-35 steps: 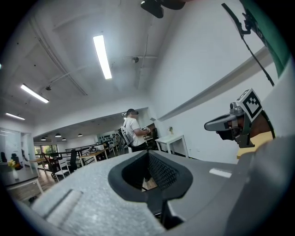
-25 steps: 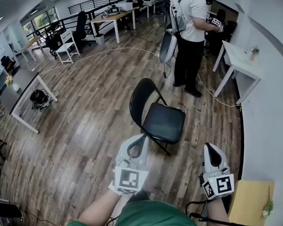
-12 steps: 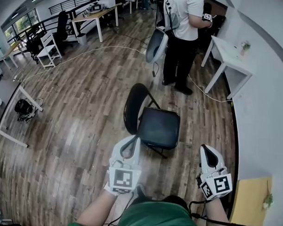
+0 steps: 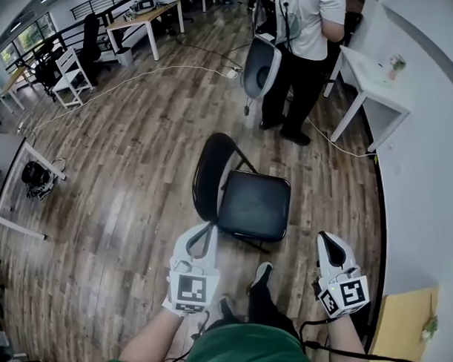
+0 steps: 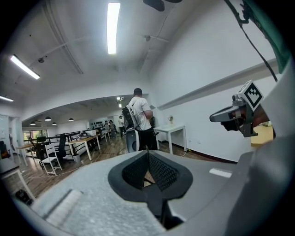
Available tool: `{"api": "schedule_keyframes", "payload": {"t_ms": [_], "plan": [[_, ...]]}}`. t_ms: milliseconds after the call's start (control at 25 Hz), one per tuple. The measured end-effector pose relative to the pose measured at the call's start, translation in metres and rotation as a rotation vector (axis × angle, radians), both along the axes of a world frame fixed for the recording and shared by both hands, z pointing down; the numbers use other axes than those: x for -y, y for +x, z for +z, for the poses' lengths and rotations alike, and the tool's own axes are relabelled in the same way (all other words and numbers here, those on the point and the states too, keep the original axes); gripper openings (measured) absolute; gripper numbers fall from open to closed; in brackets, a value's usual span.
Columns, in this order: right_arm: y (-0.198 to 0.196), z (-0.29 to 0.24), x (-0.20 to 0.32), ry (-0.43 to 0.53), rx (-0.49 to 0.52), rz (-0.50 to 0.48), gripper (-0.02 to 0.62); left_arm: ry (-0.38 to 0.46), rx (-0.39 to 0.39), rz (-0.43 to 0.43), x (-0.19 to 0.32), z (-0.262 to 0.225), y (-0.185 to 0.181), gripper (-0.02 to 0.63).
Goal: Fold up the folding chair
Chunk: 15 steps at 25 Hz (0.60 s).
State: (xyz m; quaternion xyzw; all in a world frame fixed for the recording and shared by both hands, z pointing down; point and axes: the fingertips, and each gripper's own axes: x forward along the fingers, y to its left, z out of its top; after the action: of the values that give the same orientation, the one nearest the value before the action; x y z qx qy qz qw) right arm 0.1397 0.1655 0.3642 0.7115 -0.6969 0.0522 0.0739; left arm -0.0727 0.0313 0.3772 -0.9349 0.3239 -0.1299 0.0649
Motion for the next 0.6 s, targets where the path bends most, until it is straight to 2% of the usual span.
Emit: {"api": "schedule_keyframes", "payload": {"t_ms": [120, 320, 480, 600], "plan": [[0.014, 0.006, 0.026, 0.031, -0.003, -0.057, 0.003, 0.000, 0.028, -0.011, 0.015, 0.006, 0.017, 0.012], [0.049, 0.026, 0.081, 0.053, 0.018, -0.202, 0.003, -0.035, 0.070, -0.012, 0.044, 0.031, 0.067, 0.012], [0.092, 0.064, 0.116, -0.002, 0.037, -0.230, 0.003, -0.099, 0.088, -0.053, 0.074, 0.059, 0.107, 0.012], [0.125, 0.096, 0.136, -0.059, 0.105, -0.234, 0.003, -0.142, 0.108, -0.087, 0.093, 0.075, 0.128, 0.012]]}}
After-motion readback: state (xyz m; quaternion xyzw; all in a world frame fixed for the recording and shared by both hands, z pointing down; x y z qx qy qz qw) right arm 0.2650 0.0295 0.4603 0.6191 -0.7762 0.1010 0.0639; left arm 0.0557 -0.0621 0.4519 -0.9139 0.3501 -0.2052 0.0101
